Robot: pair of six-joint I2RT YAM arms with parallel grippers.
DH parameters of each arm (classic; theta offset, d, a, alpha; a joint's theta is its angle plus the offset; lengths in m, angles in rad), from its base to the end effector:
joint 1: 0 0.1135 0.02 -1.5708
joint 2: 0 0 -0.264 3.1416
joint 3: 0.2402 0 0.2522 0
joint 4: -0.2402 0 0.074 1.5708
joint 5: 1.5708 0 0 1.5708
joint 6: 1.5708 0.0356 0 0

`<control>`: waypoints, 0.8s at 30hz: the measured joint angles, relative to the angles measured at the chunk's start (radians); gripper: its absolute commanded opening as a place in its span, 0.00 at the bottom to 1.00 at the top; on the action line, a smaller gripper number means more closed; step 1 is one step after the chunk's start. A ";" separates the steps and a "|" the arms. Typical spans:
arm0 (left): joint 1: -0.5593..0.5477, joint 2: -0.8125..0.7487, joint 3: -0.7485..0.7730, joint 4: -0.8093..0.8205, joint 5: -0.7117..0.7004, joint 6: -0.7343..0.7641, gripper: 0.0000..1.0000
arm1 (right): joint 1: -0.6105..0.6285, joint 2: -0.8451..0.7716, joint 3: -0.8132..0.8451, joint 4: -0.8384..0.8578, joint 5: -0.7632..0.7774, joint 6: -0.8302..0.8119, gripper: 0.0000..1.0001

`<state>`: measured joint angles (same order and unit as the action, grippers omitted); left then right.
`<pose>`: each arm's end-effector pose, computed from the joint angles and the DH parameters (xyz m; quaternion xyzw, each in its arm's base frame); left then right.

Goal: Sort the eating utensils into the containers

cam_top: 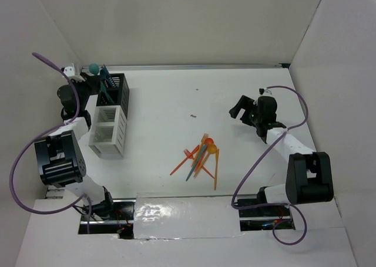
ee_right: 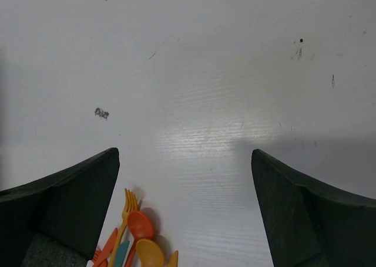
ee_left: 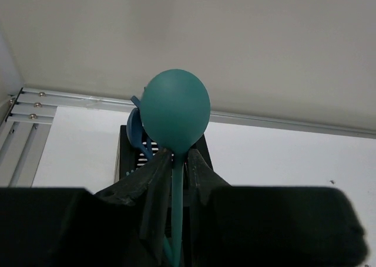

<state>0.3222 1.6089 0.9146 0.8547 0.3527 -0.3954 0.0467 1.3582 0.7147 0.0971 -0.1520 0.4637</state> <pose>0.3480 0.1032 0.2838 -0.0990 0.6444 -0.1411 0.7450 0.2890 0.0189 0.2158 0.1435 0.8580 0.1874 0.4561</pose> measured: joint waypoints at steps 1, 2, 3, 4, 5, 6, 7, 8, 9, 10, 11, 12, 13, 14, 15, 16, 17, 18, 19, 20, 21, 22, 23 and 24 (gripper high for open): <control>0.002 0.000 -0.008 0.014 0.006 -0.001 0.38 | 0.000 0.000 0.000 0.003 -0.001 0.000 0.99; 0.003 0.000 -0.017 0.032 0.012 0.001 0.43 | 0.000 0.000 0.000 0.004 -0.001 0.000 0.99; 0.003 -0.001 -0.029 0.051 0.015 0.001 0.54 | 0.000 0.000 0.000 0.007 -0.001 0.000 1.00; 0.005 -0.003 -0.040 0.063 0.020 0.001 0.60 | 0.000 0.000 0.000 0.008 -0.001 0.000 1.00; 0.006 -0.005 -0.049 0.069 0.027 0.002 0.64 | 0.000 0.000 0.000 0.008 -0.001 0.000 1.00; 0.008 -0.010 -0.057 0.068 0.034 0.002 0.72 | 0.000 0.000 0.000 0.008 -0.002 -0.001 1.00; 0.010 -0.016 -0.061 0.063 0.041 0.003 0.77 | 0.000 0.000 0.000 0.008 -0.003 -0.001 1.00; 0.013 -0.025 -0.063 0.060 0.047 0.002 0.80 | 0.000 0.000 0.000 0.009 -0.003 -0.003 1.00; 0.015 -0.039 -0.063 0.056 0.048 0.002 0.81 | 0.000 -0.001 0.000 0.009 -0.004 -0.004 1.00; 0.018 -0.059 -0.063 0.045 0.050 0.002 0.81 | 0.000 -0.002 0.000 0.008 -0.006 -0.005 1.00; 0.019 -0.085 -0.063 0.033 0.051 0.003 0.83 | 0.000 -0.008 0.000 0.009 -0.009 -0.009 1.00; 0.021 -0.109 -0.063 0.031 0.052 0.003 0.83 | 0.000 -0.009 0.000 0.009 -0.010 -0.009 1.00; 0.022 -0.142 -0.062 0.015 0.053 0.005 0.83 | 0.000 -0.017 0.000 0.008 -0.010 -0.010 1.00; 0.023 -0.180 -0.061 -0.010 0.058 0.006 0.83 | 0.000 -0.026 -0.002 0.008 -0.011 -0.012 1.00; 0.024 -0.234 -0.052 -0.050 0.066 0.011 0.82 | 0.000 -0.039 -0.002 0.007 -0.011 -0.012 1.00; 0.024 -0.254 -0.045 -0.064 0.072 0.016 0.81 | 0.000 -0.050 -0.002 0.007 -0.010 -0.013 1.00; 0.022 -0.291 -0.022 -0.113 0.086 0.029 0.80 | 0.000 -0.064 -0.003 0.007 -0.010 -0.014 1.00; 0.018 -0.325 0.009 -0.157 0.111 0.048 0.80 | 0.000 -0.077 -0.003 0.006 -0.010 -0.014 1.00; 0.010 -0.354 0.041 -0.198 0.139 0.066 0.79 | 0.000 -0.093 -0.003 0.007 -0.008 -0.015 1.00; -0.007 -0.381 0.072 -0.235 0.167 0.090 0.79 | 0.000 -0.105 -0.003 0.006 -0.005 -0.014 1.00; -0.037 -0.406 0.104 -0.282 0.197 0.119 0.79 | 0.000 -0.115 -0.004 0.005 0.000 -0.014 1.00; -0.076 -0.427 0.135 -0.325 0.235 0.148 0.79 | 0.000 -0.126 -0.005 0.003 0.002 -0.012 1.00; -0.128 -0.441 0.158 -0.363 0.262 0.176 0.80 | 0.000 -0.136 -0.010 0.002 0.005 -0.011 1.00; -0.197 -0.452 0.181 -0.412 0.267 0.213 0.79 | 0.000 -0.146 -0.015 -0.002 0.006 -0.011 1.00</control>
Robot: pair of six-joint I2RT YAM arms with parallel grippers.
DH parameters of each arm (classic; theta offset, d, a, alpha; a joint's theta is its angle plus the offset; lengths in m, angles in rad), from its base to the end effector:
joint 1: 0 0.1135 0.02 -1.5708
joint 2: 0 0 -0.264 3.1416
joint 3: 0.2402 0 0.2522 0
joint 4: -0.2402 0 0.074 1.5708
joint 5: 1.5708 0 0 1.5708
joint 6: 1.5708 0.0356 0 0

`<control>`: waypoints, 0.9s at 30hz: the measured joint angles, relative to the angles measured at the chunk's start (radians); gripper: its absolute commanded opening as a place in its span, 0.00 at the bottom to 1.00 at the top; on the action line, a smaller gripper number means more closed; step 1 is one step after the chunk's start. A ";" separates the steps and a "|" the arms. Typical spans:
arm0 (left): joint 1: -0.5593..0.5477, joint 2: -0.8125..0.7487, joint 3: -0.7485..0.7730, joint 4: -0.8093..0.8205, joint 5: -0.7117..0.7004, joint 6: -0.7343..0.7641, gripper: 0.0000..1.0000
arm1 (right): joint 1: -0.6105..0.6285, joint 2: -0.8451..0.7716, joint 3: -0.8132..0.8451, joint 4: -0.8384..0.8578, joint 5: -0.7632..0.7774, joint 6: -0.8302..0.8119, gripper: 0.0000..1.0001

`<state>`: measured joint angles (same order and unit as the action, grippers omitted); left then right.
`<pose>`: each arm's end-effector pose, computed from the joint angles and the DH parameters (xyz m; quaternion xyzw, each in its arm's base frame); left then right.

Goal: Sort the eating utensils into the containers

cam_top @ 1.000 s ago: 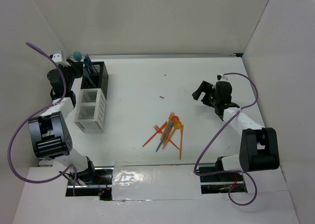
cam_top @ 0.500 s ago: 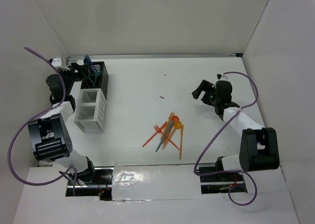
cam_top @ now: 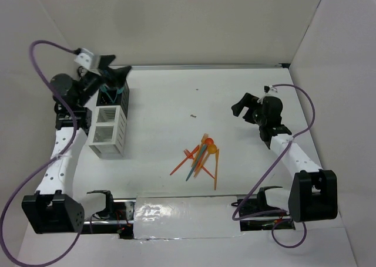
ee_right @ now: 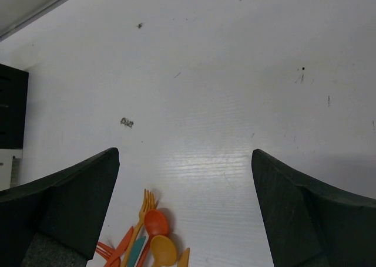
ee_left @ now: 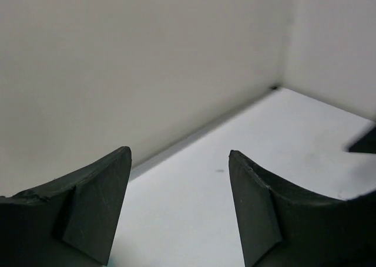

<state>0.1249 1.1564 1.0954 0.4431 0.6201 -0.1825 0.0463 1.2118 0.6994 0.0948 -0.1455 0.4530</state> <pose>0.2580 0.0115 0.4385 0.1682 0.5657 -0.1935 0.7838 0.2695 0.0177 0.2486 0.1300 0.8269 0.1934 0.5118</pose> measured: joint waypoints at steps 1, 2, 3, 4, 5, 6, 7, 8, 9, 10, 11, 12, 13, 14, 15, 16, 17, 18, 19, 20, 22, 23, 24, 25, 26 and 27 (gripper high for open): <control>-0.077 -0.005 0.018 -0.040 0.008 0.027 0.77 | 0.000 -0.010 -0.005 -0.006 0.000 0.002 1.00; -0.160 -0.001 0.029 -0.080 0.014 0.050 0.77 | 0.000 -0.020 -0.008 -0.014 0.003 0.003 1.00; -0.230 0.005 0.032 -0.113 0.017 0.062 0.75 | 0.000 -0.029 -0.013 -0.020 0.005 0.003 1.00; -0.295 0.018 0.028 -0.148 0.014 0.075 0.74 | 0.000 -0.039 -0.016 -0.031 0.008 0.003 1.00; -0.347 0.034 0.021 -0.180 0.011 0.078 0.73 | 0.000 -0.049 -0.020 -0.039 0.011 0.003 1.00; -0.392 0.051 0.010 -0.206 -0.003 0.079 0.72 | -0.001 -0.063 -0.023 -0.054 0.016 0.003 1.00; -0.435 0.072 -0.006 -0.229 -0.026 0.077 0.71 | -0.001 -0.077 -0.025 -0.069 0.025 0.003 1.00; -0.480 0.095 -0.025 -0.257 -0.051 0.075 0.70 | -0.001 -0.094 -0.029 -0.082 0.034 0.003 1.00; -0.527 0.126 -0.041 -0.288 -0.076 0.069 0.69 | -0.002 -0.111 -0.034 -0.089 0.042 0.003 1.00; -0.570 0.154 -0.053 -0.311 -0.094 0.060 0.69 | -0.002 -0.129 -0.041 -0.097 0.049 0.003 1.00; -0.615 0.185 -0.063 -0.335 -0.113 0.045 0.69 | -0.002 -0.148 -0.053 -0.101 0.056 0.005 1.00; -0.669 0.222 -0.072 -0.362 -0.141 0.031 0.66 | -0.002 -0.167 -0.067 -0.106 0.062 0.009 1.00; -0.715 0.259 -0.074 -0.387 -0.163 0.018 0.64 | -0.002 -0.183 -0.079 -0.114 0.065 0.012 1.00; -0.759 0.295 -0.073 -0.402 -0.187 0.006 0.62 | -0.002 -0.197 -0.090 -0.122 0.068 0.018 1.00; -0.799 0.335 -0.068 -0.418 -0.208 -0.008 0.60 | -0.002 -0.204 -0.097 -0.129 0.071 0.023 1.00; -0.834 0.378 -0.055 -0.443 -0.234 -0.018 0.56 | -0.003 -0.211 -0.104 -0.134 0.074 0.027 1.00; -0.863 0.426 -0.037 -0.469 -0.260 -0.034 0.55 | -0.003 -0.214 -0.106 -0.140 0.077 0.029 1.00; -0.887 0.477 -0.013 -0.497 -0.286 -0.043 0.54 | -0.004 -0.215 -0.107 -0.143 0.080 0.029 1.00; -0.903 0.517 0.008 -0.518 -0.318 -0.057 0.54 | -0.005 -0.216 -0.107 -0.144 0.083 0.029 1.00; -0.916 0.552 0.029 -0.534 -0.350 -0.062 0.54 | -0.005 -0.218 -0.107 -0.145 0.086 0.029 1.00; -0.940 0.607 0.058 -0.545 -0.417 -0.077 0.54 | -0.006 -0.224 -0.107 -0.149 0.097 0.029 1.00; -0.953 0.626 0.068 -0.547 -0.451 -0.086 0.54 | -0.006 -0.227 -0.107 -0.150 0.101 0.029 1.00; -0.960 0.642 0.074 -0.550 -0.473 -0.092 0.54 | -0.006 -0.231 -0.107 -0.150 0.106 0.029 1.00; -0.969 0.656 0.080 -0.554 -0.495 -0.107 0.53 | -0.007 -0.236 -0.107 -0.150 0.108 0.029 1.00; -0.974 0.667 0.085 -0.554 -0.509 -0.114 0.52 | -0.008 -0.240 -0.107 -0.150 0.109 0.029 1.00; -0.978 0.675 0.088 -0.553 -0.517 -0.120 0.52 | -0.008 -0.243 -0.107 -0.150 0.111 0.029 1.00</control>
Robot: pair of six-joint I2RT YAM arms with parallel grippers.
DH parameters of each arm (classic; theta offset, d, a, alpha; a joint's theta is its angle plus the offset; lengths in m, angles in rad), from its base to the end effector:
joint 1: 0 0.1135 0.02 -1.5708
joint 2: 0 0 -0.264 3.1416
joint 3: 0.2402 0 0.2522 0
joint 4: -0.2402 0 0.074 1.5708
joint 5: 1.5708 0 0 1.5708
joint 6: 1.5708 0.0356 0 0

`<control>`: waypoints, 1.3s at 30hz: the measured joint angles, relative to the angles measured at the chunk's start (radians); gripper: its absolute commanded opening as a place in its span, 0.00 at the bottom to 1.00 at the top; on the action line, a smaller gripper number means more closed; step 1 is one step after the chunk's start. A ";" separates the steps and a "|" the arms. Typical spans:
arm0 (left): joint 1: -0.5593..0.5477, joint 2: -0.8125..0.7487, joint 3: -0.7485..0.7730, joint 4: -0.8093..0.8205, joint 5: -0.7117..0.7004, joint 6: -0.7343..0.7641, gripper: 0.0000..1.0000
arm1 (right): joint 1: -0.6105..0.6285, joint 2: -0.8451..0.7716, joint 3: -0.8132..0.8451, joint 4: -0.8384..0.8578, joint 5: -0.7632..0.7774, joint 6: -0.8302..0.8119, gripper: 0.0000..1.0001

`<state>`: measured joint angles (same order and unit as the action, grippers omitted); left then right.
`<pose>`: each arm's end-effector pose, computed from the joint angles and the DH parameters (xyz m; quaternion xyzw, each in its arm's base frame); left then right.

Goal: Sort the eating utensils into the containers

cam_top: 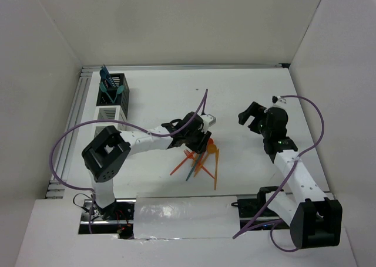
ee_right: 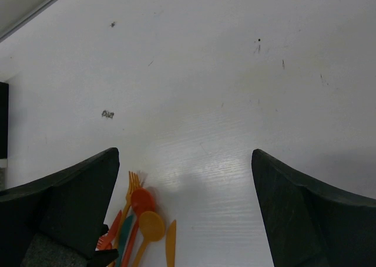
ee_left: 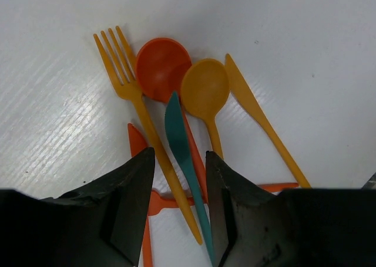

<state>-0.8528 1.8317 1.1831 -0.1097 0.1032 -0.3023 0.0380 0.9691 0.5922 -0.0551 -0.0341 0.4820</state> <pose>0.2597 -0.3029 0.1932 0.2690 0.8773 -0.2552 0.3048 0.2197 0.0096 0.2509 0.1765 0.8235 0.1525 0.5172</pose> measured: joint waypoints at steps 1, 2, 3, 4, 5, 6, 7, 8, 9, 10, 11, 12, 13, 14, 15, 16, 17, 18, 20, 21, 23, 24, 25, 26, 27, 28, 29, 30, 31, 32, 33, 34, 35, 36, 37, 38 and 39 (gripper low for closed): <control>-0.003 0.005 0.000 0.001 -0.005 -0.010 0.52 | 0.000 -0.002 -0.002 0.000 0.001 0.000 1.00; -0.005 0.009 0.000 0.000 -0.009 -0.017 0.51 | 0.000 -0.004 -0.004 0.000 0.002 0.000 1.00; -0.005 0.013 0.001 0.001 -0.010 -0.019 0.51 | 0.000 -0.004 -0.006 0.000 0.002 0.000 1.00; -0.005 0.017 0.002 0.006 -0.010 -0.021 0.50 | -0.001 -0.004 -0.009 0.000 0.002 0.000 1.00; -0.005 0.022 0.003 0.010 -0.010 -0.023 0.51 | -0.001 -0.004 -0.011 -0.002 0.002 0.000 1.00; -0.004 0.026 0.003 0.013 -0.009 -0.024 0.50 | -0.002 -0.004 -0.012 -0.005 0.003 0.000 1.00; -0.003 0.031 0.003 0.015 -0.009 -0.027 0.49 | -0.002 -0.004 -0.012 -0.005 0.004 0.000 1.00; -0.003 0.035 0.003 0.016 -0.009 -0.036 0.49 | -0.002 -0.004 -0.012 -0.005 0.005 0.000 1.00; -0.003 0.040 0.003 0.017 -0.008 -0.040 0.49 | -0.002 -0.005 -0.012 -0.005 0.006 0.000 1.00; -0.003 0.045 0.003 0.019 -0.005 -0.042 0.48 | -0.002 -0.005 -0.013 -0.005 0.009 0.000 1.00; -0.003 0.050 0.003 0.021 -0.003 -0.044 0.48 | -0.002 -0.005 -0.013 -0.005 0.011 0.000 1.00; -0.003 0.055 0.003 0.021 -0.001 -0.045 0.48 | -0.002 -0.005 -0.014 -0.005 0.013 0.000 1.00; -0.003 0.059 0.003 0.023 0.000 -0.045 0.48 | -0.002 -0.005 -0.016 -0.005 0.014 0.000 1.00; -0.003 0.063 0.003 0.027 0.002 -0.045 0.47 | -0.002 -0.005 -0.017 -0.005 0.014 0.000 1.00; -0.003 0.066 0.002 0.031 0.004 -0.045 0.45 | -0.002 -0.005 -0.018 -0.005 0.016 0.000 1.00; -0.003 0.067 0.002 0.035 0.006 -0.045 0.43 | -0.002 -0.005 -0.019 -0.005 0.016 0.000 1.00; -0.003 0.067 0.002 0.038 0.008 -0.047 0.41 | -0.002 -0.005 -0.020 -0.005 0.017 0.000 1.00; -0.003 0.067 0.002 0.042 0.011 -0.048 0.40 | -0.002 -0.005 -0.022 -0.005 0.017 0.000 1.00; -0.003 0.068 0.002 0.051 0.016 -0.053 0.34 | -0.002 -0.005 -0.024 -0.006 0.018 0.000 1.00; -0.003 0.069 0.002 0.055 0.018 -0.061 0.30 | -0.002 -0.005 -0.024 -0.006 0.018 0.000 1.00; -0.003 0.072 0.002 0.063 0.018 -0.071 0.25 | -0.002 -0.008 -0.024 -0.006 0.019 0.000 1.00; -0.003 0.074 0.000 0.066 0.019 -0.072 0.21 | -0.002 -0.010 -0.024 -0.006 0.020 0.000 1.00; -0.003 0.075 -0.002 0.070 0.019 -0.075 0.19 | -0.002 -0.012 -0.024 -0.006 0.020 0.000 1.00; -0.003 0.075 -0.003 0.077 0.020 -0.077 0.13 | -0.002 -0.014 -0.024 -0.006 0.020 0.000 1.00; -0.003 0.075 -0.003 0.086 0.021 -0.081 0.10 | -0.002 -0.016 -0.024 -0.006 0.020 0.000 1.00; -0.003 0.075 -0.003 0.091 0.020 -0.083 0.07 | -0.002 -0.017 -0.024 -0.006 0.020 0.000 1.00; -0.003 0.075 -0.003 0.092 0.019 -0.089 0.01 | -0.002 -0.018 -0.024 -0.006 0.020 0.000 1.00; -0.003 0.075 -0.003 0.093 0.016 -0.092 0.00 | -0.002 -0.018 -0.024 -0.006 0.020 0.000 1.00; -0.003 0.075 -0.003 0.094 0.013 -0.093 0.00 | -0.002 -0.018 -0.024 -0.006 0.020 0.000 1.00; -0.003 0.075 -0.004 0.094 0.010 -0.094 0.00 | -0.002 -0.018 -0.024 -0.006 0.020 0.000 1.00; -0.003 0.074 -0.005 0.095 0.007 -0.095 0.00 | -0.002 -0.018 -0.024 -0.006 0.020 0.000 1.00; -0.002 0.070 -0.008 0.095 0.006 -0.095 0.00 | -0.002 -0.018 -0.024 -0.006 0.020 0.000 0.99; 0.001 0.062 -0.014 0.093 0.005 -0.095 0.00 | -0.002 -0.018 -0.024 -0.006 0.020 0.000 0.99; 0.004 0.049 -0.024 0.092 0.008 -0.095 0.00 | -0.002 -0.018 -0.024 -0.005 0.020 0.000 1.00; 0.010 0.027 -0.037 0.083 0.014 -0.095 0.00 | -0.002 -0.018 -0.024 -0.005 0.020 0.000 1.00; 0.018 0.003 -0.046 0.077 0.021 -0.097 0.00 | -0.002 -0.017 -0.024 -0.005 0.019 0.000 1.00; 0.028 -0.024 -0.054 0.070 0.031 -0.097 0.00 | -0.002 -0.016 -0.024 -0.005 0.019 0.000 1.00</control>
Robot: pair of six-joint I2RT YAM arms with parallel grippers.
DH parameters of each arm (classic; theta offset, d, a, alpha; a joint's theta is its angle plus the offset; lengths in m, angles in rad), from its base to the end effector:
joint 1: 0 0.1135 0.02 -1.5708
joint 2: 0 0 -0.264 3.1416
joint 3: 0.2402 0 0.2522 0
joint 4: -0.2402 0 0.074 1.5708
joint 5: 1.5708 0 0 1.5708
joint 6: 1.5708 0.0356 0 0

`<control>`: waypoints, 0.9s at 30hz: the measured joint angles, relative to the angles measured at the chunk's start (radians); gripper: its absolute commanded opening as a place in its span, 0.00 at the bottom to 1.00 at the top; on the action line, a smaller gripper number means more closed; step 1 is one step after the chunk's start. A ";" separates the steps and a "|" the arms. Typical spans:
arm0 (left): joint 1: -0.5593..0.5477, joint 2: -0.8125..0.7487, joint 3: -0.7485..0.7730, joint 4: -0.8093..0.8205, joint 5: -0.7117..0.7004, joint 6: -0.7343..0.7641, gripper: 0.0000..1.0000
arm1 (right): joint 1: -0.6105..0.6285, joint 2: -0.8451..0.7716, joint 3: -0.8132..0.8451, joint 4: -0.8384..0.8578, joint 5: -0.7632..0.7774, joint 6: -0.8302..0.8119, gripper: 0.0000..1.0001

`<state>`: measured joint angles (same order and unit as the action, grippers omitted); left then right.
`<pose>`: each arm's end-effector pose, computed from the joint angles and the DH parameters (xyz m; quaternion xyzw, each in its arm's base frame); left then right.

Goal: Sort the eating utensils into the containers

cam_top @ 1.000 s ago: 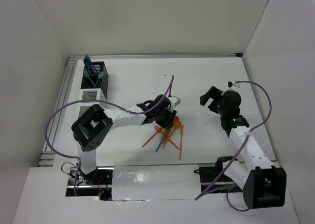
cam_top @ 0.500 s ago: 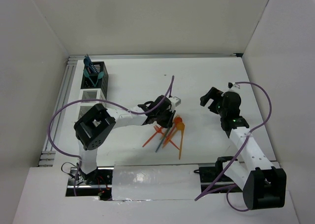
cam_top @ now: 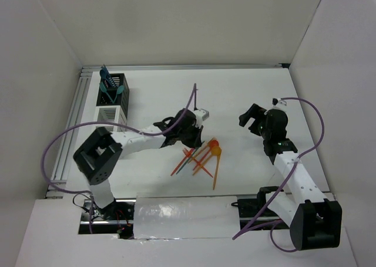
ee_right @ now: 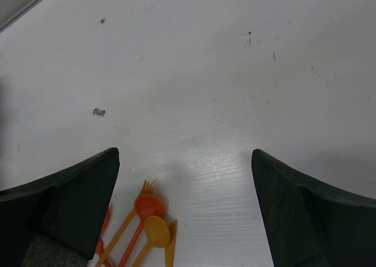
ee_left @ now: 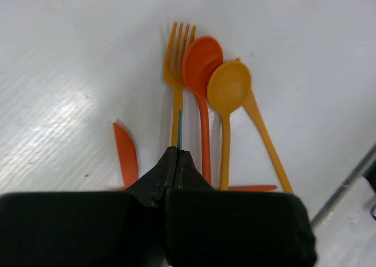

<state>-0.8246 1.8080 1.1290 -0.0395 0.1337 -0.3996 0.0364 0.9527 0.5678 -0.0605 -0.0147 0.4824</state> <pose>0.2630 -0.2915 0.1910 0.2186 0.8823 -0.2868 0.3026 0.2153 0.0084 0.2451 0.1832 0.8257 0.1428 0.5140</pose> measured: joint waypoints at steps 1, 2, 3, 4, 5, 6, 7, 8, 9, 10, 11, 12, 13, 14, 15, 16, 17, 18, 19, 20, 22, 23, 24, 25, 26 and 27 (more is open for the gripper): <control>0.014 -0.037 -0.008 -0.004 0.013 -0.001 0.00 | 0.000 0.001 0.000 0.000 0.000 0.000 1.00; 0.034 -0.079 -0.017 -0.006 0.032 -0.002 0.00 | 0.000 0.002 0.000 0.000 0.000 0.000 1.00; 0.056 -0.126 -0.025 -0.003 0.052 -0.006 0.00 | 0.000 0.004 0.000 0.000 -0.001 0.000 1.00; 0.080 -0.172 -0.031 0.003 0.077 -0.014 0.00 | 0.000 0.005 0.000 0.000 -0.002 0.000 1.00; 0.111 -0.216 -0.037 0.016 0.108 -0.024 0.00 | 0.000 0.006 0.000 0.000 -0.003 0.001 1.00; 0.143 -0.261 -0.042 0.027 0.136 -0.029 0.00 | 0.000 0.008 0.000 0.001 -0.004 0.001 1.00; 0.174 -0.300 -0.047 0.040 0.153 -0.033 0.00 | 0.000 0.009 0.000 0.001 -0.004 0.001 1.00; 0.211 -0.340 -0.054 0.057 0.161 -0.034 0.00 | -0.001 0.011 0.000 0.002 -0.005 0.001 1.00; 0.241 -0.370 -0.061 0.068 0.157 -0.033 0.00 | -0.001 0.013 0.000 0.002 -0.005 0.001 1.00; 0.277 -0.405 -0.069 0.077 0.147 -0.029 0.00 | -0.001 0.015 0.000 0.002 -0.005 0.001 1.00; 0.322 -0.436 -0.077 0.087 0.130 -0.024 0.00 | -0.001 0.016 0.000 0.003 -0.005 0.001 1.00; 0.364 -0.461 -0.083 0.099 0.118 -0.020 0.00 | -0.001 0.016 0.000 0.006 -0.005 0.001 1.00; 0.402 -0.482 -0.087 0.113 0.107 -0.020 0.00 | -0.001 0.018 0.000 0.009 -0.005 0.001 1.00; 0.463 -0.500 -0.091 0.134 0.101 -0.019 0.00 | -0.001 0.021 0.000 0.013 -0.007 0.001 1.00; 0.530 -0.518 -0.099 0.159 0.100 -0.020 0.00 | -0.001 0.026 0.000 0.016 -0.009 0.002 1.00; 0.608 -0.535 -0.109 0.185 0.090 -0.021 0.00 | -0.001 0.034 0.000 0.018 -0.009 0.003 1.00; 0.682 -0.547 -0.119 0.213 0.084 -0.024 0.00 | -0.002 0.045 0.000 0.022 -0.011 0.005 1.00; 0.765 -0.557 -0.130 0.246 0.080 -0.029 0.00 | -0.002 0.058 0.000 0.027 -0.011 0.008 1.00; 0.834 -0.563 -0.136 0.274 0.076 -0.033 0.00 | -0.002 0.072 0.000 0.032 -0.013 0.008 1.00; 0.899 -0.563 -0.138 0.303 0.071 -0.040 0.00 | -0.002 0.089 0.000 0.039 -0.015 0.011 1.00; 0.988 -0.555 -0.136 0.360 0.073 -0.045 0.00 | -0.002 0.125 0.004 0.055 -0.016 0.018 1.00; 1.015 -0.546 -0.129 0.383 0.076 -0.044 0.00 | -0.002 0.143 0.009 0.058 -0.016 0.019 0.99; 1.038 -0.527 -0.117 0.415 0.081 -0.043 0.00 | -0.002 0.164 0.018 0.061 -0.018 0.021 0.99; 1.055 -0.506 -0.109 0.447 0.086 -0.040 0.00 | -0.002 0.185 0.029 0.064 -0.019 0.022 0.99; 1.069 -0.485 -0.108 0.488 0.096 -0.038 0.00 | -0.002 0.203 0.040 0.068 -0.019 0.023 0.99; 1.082 -0.465 -0.108 0.523 0.108 -0.033 0.00 | -0.002 0.218 0.050 0.072 -0.019 0.023 0.99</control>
<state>0.2573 1.3430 1.0206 0.4831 0.2420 -0.4328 0.0345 1.1709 0.6178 0.0113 -0.0338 0.5049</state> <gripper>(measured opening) 0.031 0.995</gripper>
